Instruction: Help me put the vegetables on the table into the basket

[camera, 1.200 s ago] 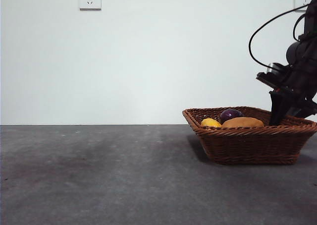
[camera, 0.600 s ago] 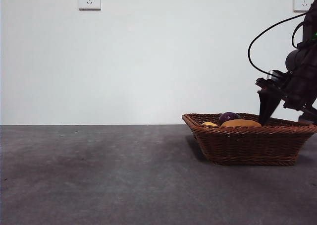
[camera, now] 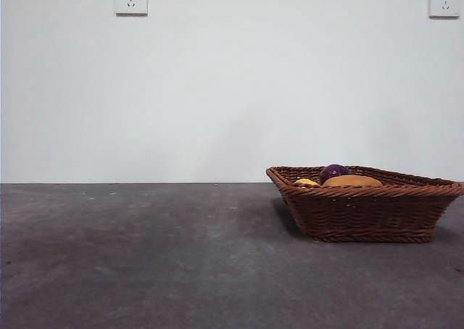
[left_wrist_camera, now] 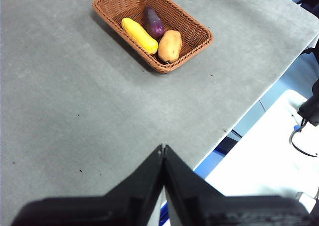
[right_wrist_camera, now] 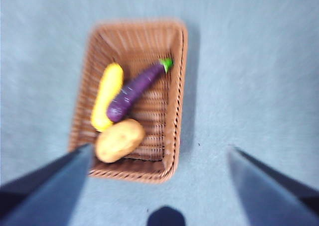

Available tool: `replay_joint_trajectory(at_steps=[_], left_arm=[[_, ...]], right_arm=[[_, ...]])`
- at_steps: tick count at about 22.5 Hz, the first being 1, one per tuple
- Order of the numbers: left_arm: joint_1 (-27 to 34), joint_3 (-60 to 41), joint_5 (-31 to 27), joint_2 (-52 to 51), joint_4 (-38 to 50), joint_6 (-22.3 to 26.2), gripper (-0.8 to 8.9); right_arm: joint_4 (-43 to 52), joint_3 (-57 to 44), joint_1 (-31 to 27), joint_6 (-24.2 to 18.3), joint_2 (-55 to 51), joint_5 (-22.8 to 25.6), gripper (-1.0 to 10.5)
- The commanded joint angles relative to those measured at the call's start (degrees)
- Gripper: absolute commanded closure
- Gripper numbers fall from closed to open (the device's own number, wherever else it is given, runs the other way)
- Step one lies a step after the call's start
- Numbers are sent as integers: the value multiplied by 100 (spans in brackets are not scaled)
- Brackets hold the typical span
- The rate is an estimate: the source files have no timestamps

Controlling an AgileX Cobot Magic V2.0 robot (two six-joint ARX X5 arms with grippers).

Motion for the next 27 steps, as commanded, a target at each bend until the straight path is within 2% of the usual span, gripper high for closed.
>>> replay_joint_trajectory(at_steps=[1,2,8,10,11,14,27], left_arm=[[-13,-46,-20,-46,20,87,817],[-13,-46,-37,-46,20,87,817],[-11,-46,-153,-28,20,-46,822],[-11,-46,-162,-28,20,-101,820],[-11,-44,-61,-28,20,-282,816],[-13,-44,260,-26,20,-894,816],[-11,-44,238,564,20,-879,816]], right_arm=[[-212,-2,9,74,-719,9,862],[-317,-2,9,70,-1043,9,974],[-955,-7,9,136,-2448,9,946],[-955,-15,9,551,-2715,7,946],[-955,-13,9,638,-2782,9,946],[-955,-13,9,654,-2787,11,946],[-955,-13,9,654,-2028,11,946]])
